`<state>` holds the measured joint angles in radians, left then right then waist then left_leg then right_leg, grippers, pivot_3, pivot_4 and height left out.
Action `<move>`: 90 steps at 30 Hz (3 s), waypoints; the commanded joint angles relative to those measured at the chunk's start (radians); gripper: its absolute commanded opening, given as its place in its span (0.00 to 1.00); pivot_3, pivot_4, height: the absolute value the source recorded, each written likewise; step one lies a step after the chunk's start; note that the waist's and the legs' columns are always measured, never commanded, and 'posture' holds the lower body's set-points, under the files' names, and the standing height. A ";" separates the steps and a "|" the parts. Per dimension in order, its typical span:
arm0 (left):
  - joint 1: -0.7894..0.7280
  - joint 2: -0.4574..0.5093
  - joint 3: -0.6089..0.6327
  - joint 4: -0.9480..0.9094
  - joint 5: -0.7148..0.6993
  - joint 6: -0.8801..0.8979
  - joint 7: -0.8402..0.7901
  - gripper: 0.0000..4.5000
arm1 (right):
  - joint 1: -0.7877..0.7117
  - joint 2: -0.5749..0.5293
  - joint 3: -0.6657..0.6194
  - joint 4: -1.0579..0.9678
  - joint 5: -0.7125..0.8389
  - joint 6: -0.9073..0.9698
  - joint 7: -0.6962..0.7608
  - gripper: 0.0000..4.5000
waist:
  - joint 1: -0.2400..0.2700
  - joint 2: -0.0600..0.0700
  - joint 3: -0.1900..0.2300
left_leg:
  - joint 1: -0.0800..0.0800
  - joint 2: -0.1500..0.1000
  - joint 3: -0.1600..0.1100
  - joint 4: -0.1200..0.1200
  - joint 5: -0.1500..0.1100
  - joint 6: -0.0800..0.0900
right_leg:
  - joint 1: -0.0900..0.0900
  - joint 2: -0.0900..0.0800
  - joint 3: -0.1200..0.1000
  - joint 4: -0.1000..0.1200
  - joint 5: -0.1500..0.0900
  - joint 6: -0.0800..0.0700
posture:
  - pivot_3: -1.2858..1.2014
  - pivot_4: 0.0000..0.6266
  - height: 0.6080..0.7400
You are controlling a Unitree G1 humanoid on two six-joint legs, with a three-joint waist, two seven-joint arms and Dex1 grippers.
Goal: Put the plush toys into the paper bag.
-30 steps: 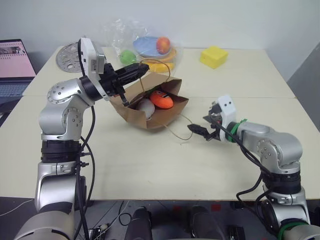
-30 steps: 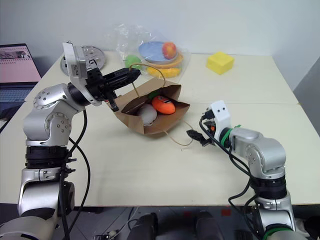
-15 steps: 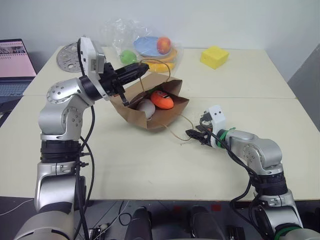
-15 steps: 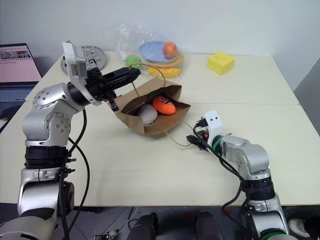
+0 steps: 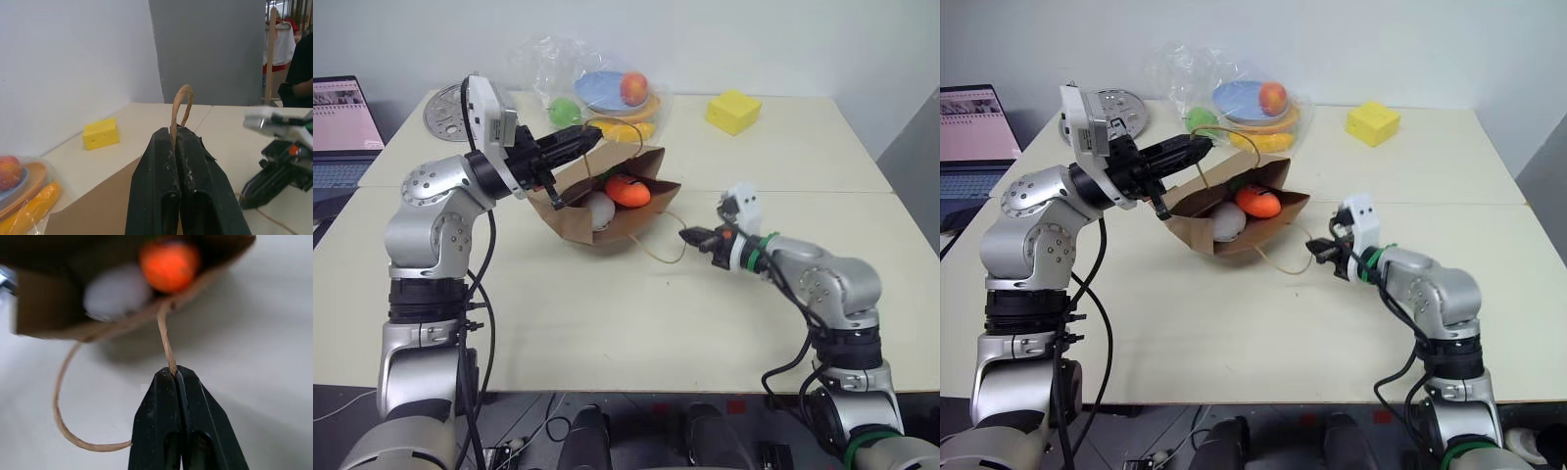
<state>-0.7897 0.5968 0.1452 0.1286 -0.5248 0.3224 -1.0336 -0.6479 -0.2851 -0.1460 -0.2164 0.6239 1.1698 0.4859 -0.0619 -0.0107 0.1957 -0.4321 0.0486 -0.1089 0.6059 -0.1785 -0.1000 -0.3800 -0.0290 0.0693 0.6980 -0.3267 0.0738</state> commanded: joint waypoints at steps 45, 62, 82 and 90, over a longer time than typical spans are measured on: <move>0.397 0.223 0.297 -0.326 -0.067 0.128 0.089 0.97 | -0.365 -0.151 0.011 0.079 0.119 -0.109 0.000 1.00 | -0.003 0.001 0.000 | -0.001 0.000 0.003 -0.007 0.000 0.000 | -0.005 -0.001 0.002 -0.002 0.000 0.000 | 0.52 0.24 1.00; 0.585 -0.046 0.140 -0.363 0.052 -0.071 0.274 0.99 | -0.523 -0.278 0.170 0.048 0.115 -0.131 0.361 1.00 | 0.007 0.001 0.000 | 0.000 0.000 0.003 -0.006 0.000 0.000 | -0.004 -0.001 0.001 -0.001 0.000 -0.001 | 0.52 0.24 1.00; 0.583 -0.105 0.152 -0.340 0.124 -0.216 0.420 0.99 | -0.478 -0.354 0.155 -0.014 0.118 -0.112 0.381 1.00 | 0.008 0.001 0.000 | 0.000 0.000 0.003 -0.006 0.000 0.000 | -0.004 -0.001 0.001 -0.001 0.000 -0.001 | 0.52 0.24 1.00; 0.565 -0.096 0.127 -0.297 0.088 -0.202 0.387 0.99 | -0.475 -0.355 0.152 -0.008 0.123 -0.109 0.383 1.00 | 0.008 0.001 0.000 | 0.000 0.000 0.002 -0.006 0.000 0.000 | -0.004 -0.001 0.001 -0.001 0.000 -0.001 | 0.52 0.24 1.00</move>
<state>-0.2040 0.4863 0.2734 -0.1709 -0.4172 0.1301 -0.6166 -1.1142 -0.6285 0.0411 -0.2004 0.7324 1.0684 0.8663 -0.0536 -0.0100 0.1960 -0.4325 0.0488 -0.1064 0.6003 -0.1786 -0.0999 -0.3841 -0.0298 0.0705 0.6973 -0.3271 0.0724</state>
